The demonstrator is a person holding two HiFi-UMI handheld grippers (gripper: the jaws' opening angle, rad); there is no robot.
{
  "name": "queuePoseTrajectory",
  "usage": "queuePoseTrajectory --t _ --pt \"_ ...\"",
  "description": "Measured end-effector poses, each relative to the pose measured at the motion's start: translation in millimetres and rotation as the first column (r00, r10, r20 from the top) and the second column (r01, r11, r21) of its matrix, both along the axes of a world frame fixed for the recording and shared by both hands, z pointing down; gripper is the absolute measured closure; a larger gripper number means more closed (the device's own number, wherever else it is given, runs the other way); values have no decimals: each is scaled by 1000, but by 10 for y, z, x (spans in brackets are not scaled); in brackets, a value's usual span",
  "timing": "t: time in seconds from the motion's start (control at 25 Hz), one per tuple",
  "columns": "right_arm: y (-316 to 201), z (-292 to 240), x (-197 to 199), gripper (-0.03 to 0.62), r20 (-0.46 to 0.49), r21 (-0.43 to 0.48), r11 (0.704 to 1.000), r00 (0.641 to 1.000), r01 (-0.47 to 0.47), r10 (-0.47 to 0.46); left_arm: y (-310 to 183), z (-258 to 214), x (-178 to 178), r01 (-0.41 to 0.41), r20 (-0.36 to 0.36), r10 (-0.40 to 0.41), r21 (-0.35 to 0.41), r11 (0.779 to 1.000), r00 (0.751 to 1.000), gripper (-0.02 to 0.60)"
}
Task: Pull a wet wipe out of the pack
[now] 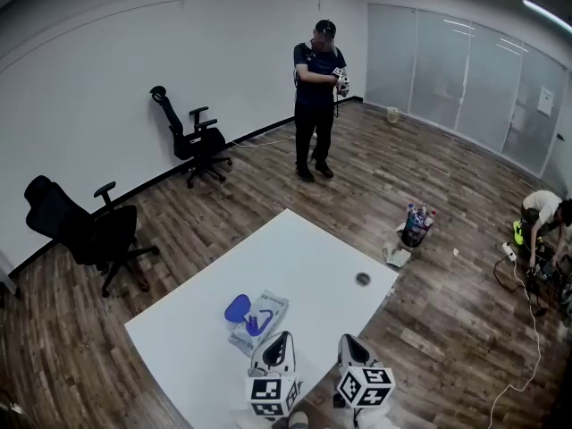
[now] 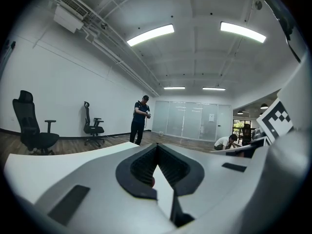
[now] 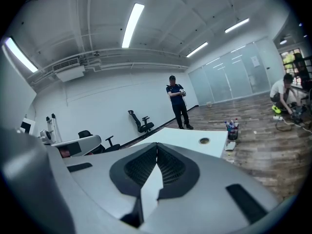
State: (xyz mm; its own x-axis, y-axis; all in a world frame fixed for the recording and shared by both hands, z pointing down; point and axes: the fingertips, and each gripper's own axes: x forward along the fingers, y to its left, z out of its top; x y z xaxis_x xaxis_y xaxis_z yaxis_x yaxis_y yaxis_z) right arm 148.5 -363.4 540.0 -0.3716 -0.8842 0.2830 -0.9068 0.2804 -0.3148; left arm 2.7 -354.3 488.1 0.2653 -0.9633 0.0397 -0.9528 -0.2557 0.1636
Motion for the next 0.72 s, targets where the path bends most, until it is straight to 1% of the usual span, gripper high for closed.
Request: queuePoseTrajectory --t 0.2,0.48,0.72 --pt "-187 41 -93 586 -5 -15 999 999 36 -37 -143 58 -92 36 -7 -36 -10 999 999 584" --pt "-280 118 -288 585 -1 -43 995 996 90 -91 -174 76 -290 94 -12 -94 -22 995 996 585" --pt "-336 171 -452 586 1 -66 982 985 174 -175 -167 180 -381 159 7 -159 -53 986 987 584"
